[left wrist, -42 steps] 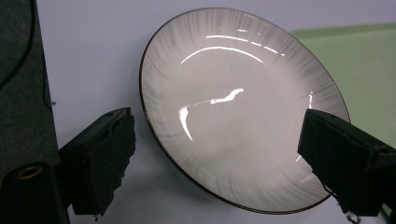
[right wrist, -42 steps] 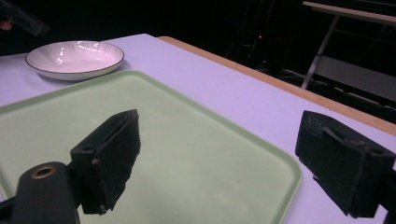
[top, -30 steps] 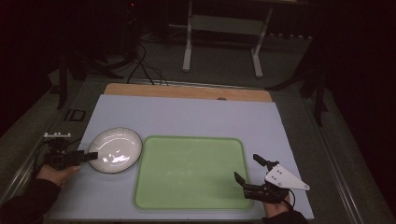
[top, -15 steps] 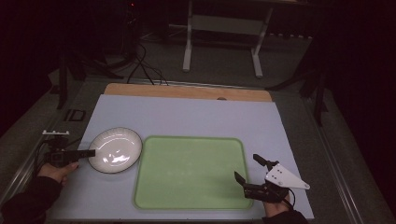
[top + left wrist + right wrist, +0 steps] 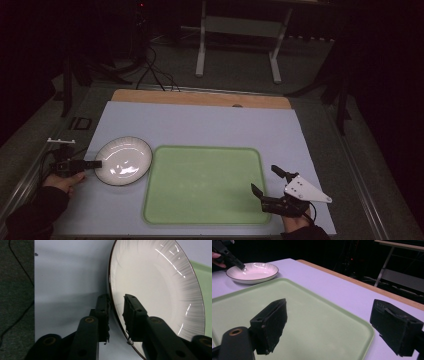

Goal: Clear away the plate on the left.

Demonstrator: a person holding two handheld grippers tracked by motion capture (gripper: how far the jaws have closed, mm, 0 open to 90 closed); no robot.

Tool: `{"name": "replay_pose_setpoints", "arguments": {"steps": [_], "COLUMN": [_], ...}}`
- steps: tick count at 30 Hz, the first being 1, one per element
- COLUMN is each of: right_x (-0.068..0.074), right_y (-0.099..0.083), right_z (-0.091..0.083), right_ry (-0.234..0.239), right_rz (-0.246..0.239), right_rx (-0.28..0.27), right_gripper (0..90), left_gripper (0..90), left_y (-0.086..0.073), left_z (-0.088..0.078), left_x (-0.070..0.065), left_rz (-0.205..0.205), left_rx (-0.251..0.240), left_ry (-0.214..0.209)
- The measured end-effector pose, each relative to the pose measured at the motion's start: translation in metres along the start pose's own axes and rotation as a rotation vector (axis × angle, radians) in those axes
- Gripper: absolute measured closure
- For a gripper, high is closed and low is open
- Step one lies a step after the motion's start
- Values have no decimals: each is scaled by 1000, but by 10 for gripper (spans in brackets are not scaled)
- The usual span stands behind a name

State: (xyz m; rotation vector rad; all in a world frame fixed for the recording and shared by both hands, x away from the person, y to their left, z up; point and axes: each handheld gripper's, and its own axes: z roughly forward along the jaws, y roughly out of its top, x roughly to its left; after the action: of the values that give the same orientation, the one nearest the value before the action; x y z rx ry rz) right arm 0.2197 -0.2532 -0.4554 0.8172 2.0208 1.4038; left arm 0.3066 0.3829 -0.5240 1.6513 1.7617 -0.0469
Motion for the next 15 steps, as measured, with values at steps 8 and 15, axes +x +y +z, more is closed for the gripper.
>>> {"name": "replay_pose_setpoints", "arguments": {"steps": [8,15], "right_x": [0,0], "right_y": [0,0], "right_z": [0,1], "right_ry": [3,3], "right_rz": [-2,-7], "right_rx": [1,4], "right_gripper": [141,142], "left_gripper": [779,810], "left_y": [1,4], "left_z": [5,8], "left_x": [5,5], "left_rz": [-47,-89], "left_rx": [25,22], "left_ry": [-35,-53]}}
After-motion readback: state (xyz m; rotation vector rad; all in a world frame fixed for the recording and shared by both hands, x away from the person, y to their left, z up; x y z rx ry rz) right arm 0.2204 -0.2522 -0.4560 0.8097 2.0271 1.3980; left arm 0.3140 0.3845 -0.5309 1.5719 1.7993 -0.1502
